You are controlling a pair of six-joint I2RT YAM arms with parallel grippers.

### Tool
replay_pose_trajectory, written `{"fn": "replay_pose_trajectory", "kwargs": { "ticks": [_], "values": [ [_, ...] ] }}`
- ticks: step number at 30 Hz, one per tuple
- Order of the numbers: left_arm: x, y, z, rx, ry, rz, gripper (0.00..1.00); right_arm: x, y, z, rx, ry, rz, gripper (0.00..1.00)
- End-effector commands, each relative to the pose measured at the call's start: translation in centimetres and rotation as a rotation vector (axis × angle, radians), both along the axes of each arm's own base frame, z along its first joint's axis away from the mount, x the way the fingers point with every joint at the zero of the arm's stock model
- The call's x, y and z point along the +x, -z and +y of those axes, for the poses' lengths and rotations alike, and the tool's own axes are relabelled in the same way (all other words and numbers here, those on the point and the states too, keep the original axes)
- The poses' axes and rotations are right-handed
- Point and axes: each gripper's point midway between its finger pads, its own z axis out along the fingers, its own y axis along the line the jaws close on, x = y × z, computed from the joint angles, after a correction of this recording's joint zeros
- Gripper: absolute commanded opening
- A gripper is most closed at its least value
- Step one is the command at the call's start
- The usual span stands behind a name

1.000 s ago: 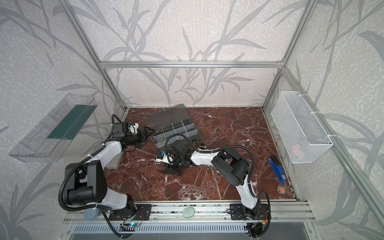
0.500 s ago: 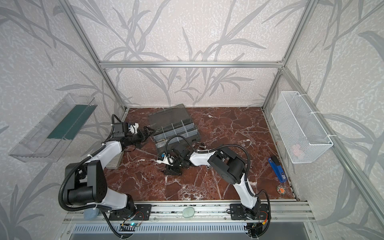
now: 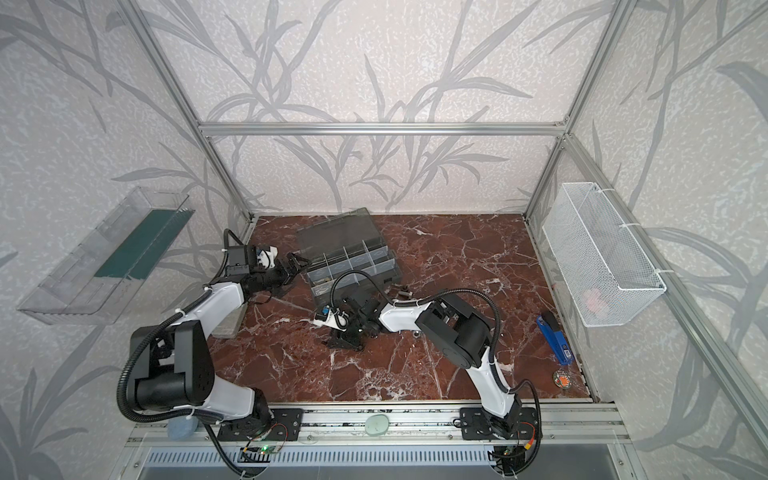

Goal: Sort the screws and nuts into containers
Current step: 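Lower the right gripper and close it on the black wing nut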

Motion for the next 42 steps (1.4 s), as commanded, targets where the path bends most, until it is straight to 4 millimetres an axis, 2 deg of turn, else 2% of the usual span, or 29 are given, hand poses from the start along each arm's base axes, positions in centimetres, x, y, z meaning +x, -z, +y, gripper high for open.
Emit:
{"fn": "replay_pose_trajectory", "kwargs": {
  "ticks": [1,18,36,42],
  "values": [
    [-0.3,0.4,0.1,-0.002,-0.002,0.01,1.0,-0.3,1.0,-0.2,-0.019,-0.006,0.005,0.41],
    [-0.1,0.1,0.1,-0.004,-0.001,0.004,0.99,-0.2,1.9,-0.6,-0.039,-0.002,0.018,0.38],
    [-0.2,0.2,0.1,-0.007,0.0,0.004,1.0,0.1,2.2,-0.6,-0.049,0.016,0.015,0.28],
    [-0.3,0.2,0.1,-0.008,0.001,0.003,0.99,0.4,2.0,-0.6,-0.051,0.028,0.004,0.19]
  ]
}}
